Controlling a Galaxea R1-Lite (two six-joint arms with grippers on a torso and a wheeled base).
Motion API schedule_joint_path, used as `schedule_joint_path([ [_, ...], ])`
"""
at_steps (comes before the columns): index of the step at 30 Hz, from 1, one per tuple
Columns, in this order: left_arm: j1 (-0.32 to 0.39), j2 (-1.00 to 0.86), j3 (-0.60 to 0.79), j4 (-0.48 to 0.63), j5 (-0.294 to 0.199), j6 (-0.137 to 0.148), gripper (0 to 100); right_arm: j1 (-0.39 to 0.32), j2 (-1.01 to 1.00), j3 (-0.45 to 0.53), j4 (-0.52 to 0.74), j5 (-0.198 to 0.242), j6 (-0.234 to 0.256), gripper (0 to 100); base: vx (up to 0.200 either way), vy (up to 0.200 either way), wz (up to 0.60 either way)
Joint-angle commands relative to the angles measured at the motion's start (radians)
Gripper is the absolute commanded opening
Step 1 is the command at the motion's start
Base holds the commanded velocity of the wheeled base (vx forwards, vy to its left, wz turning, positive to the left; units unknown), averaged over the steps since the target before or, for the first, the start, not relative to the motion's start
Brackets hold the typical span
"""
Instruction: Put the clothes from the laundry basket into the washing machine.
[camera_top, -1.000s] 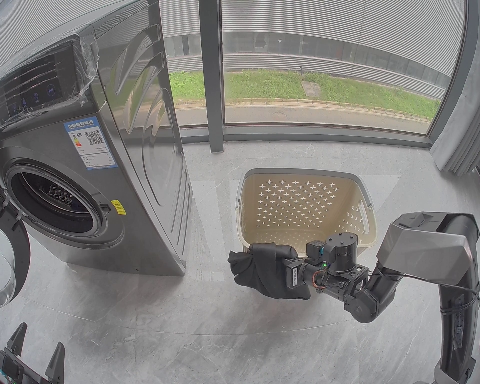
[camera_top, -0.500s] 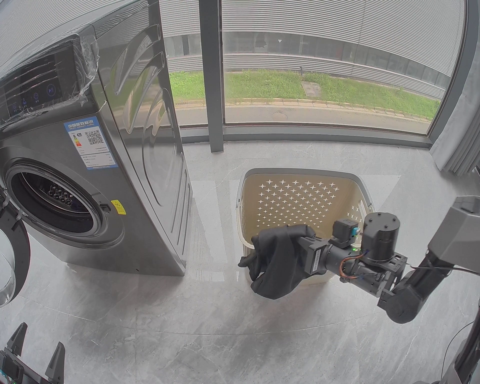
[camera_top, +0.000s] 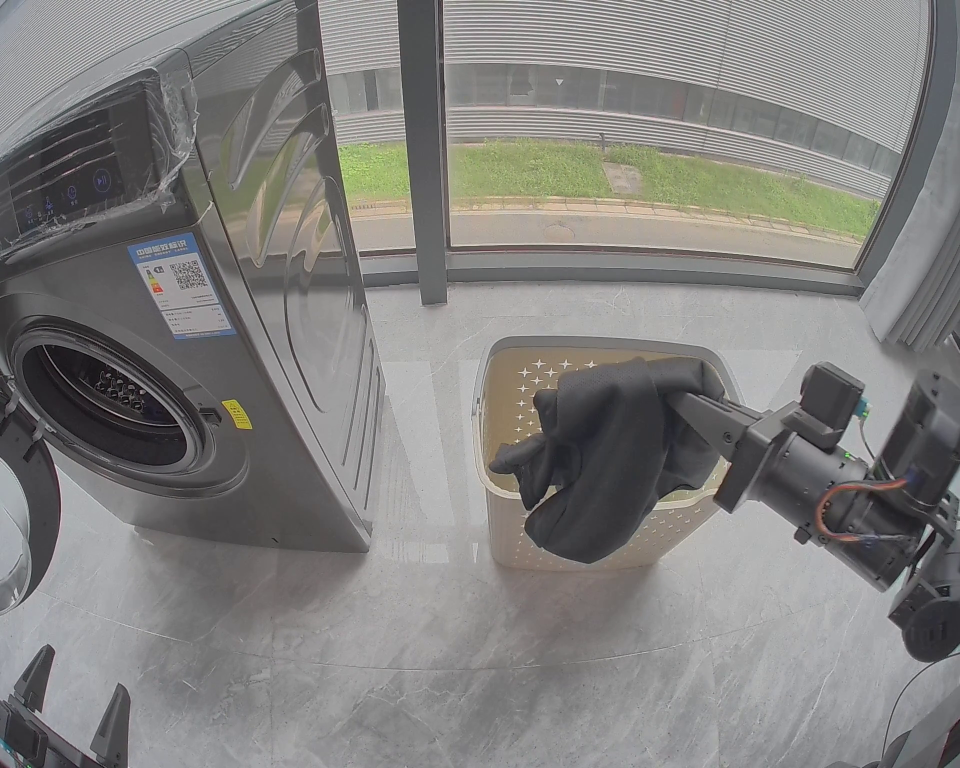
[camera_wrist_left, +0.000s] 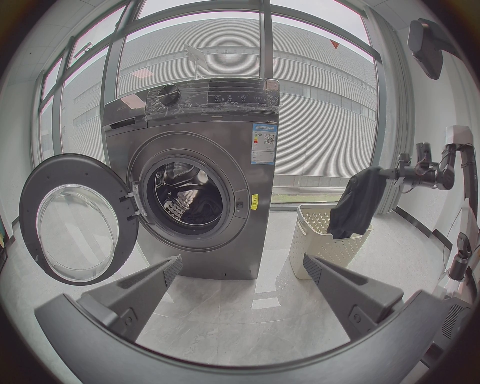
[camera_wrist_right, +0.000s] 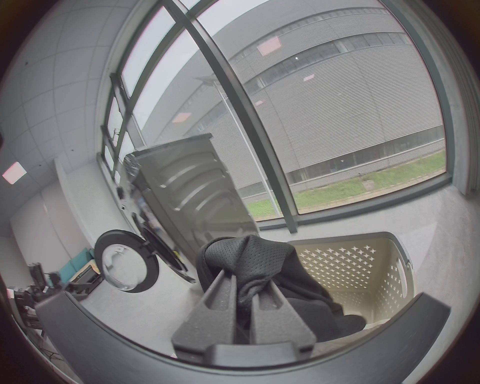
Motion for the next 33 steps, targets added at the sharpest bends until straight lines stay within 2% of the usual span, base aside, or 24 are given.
schedule_joint_path([
  [1,-0.001,-0.016,0.016,0.0,0.0,-0.002,100,0.048,-0.162,0.01,0.033,-0.02,-0.023,0,0.0,0.0,0.0],
  [20,0.0,-0.016,0.018,-0.002,0.003,0.0,100,0.033,-0.198,-0.013,0.033,-0.02,-0.025,0,-0.189,0.0,0.0],
  [26,0.0,-0.016,0.018,-0.002,0.008,-0.002,100,0.036,-0.189,-0.01,0.027,-0.019,-0.025,0,0.0,0.0,0.0],
  [33,0.0,-0.016,0.018,0.0,0.009,-0.003,100,0.042,-0.19,-0.013,0.022,-0.019,-0.025,0,0.0,0.2,0.0],
])
